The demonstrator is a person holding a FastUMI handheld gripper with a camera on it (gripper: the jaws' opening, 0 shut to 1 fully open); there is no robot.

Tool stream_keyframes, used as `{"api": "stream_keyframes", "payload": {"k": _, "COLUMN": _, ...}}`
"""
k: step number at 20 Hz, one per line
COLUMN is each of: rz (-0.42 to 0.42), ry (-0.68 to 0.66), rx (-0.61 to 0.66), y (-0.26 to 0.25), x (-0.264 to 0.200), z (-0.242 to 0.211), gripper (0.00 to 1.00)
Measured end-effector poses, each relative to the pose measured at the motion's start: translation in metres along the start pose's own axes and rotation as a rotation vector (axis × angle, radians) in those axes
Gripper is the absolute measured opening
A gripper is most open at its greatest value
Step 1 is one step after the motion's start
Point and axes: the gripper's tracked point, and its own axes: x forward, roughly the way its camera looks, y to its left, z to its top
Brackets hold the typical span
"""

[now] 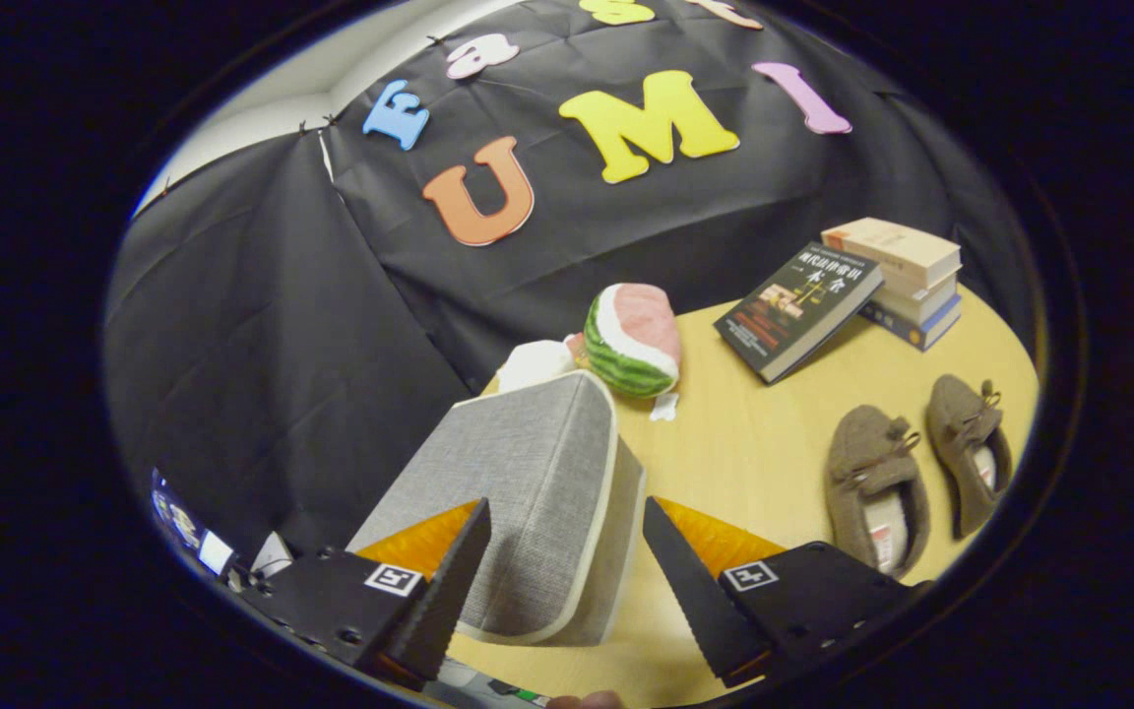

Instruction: Open the storage box then place both shoes into the box .Put the left shoe in first, then the right shoe, with the right side of both shoes facing outward in a uniform manner.

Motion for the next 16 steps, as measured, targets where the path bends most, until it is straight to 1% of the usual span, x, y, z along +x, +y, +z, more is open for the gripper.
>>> {"api": "stream_keyframes", "payload": {"k": 2, "rz": 0.016, "ry": 0.027, "rx": 0.041, "y": -0.001, "x": 0.013, "z": -0.007, "gripper": 0.95}}
{"api": "stream_keyframes", "payload": {"k": 4, "rz": 0.043, "ry": 0.038, "rx": 0.091, "y": 0.000, "x": 0.016, "z": -0.011, "gripper": 0.95}}
{"api": "stream_keyframes", "payload": {"k": 8, "rz": 0.114, "ry": 0.065, "rx": 0.173, "y": 0.008, "x": 0.022, "z": -0.017, "gripper": 0.96}}
{"api": "stream_keyframes", "payload": {"k": 12, "rz": 0.178, "ry": 0.110, "rx": 0.319, "y": 0.009, "x": 0.033, "z": -0.023, "gripper": 0.96}}
{"api": "stream_keyframes", "payload": {"k": 14, "rz": 0.187, "ry": 0.125, "rx": 0.388, "y": 0.010, "x": 0.033, "z": -0.023, "gripper": 0.96}}
{"api": "stream_keyframes", "payload": {"k": 16, "rz": 0.189, "ry": 0.144, "rx": 0.410, "y": 0.011, "x": 0.027, "z": -0.022, "gripper": 0.95}}
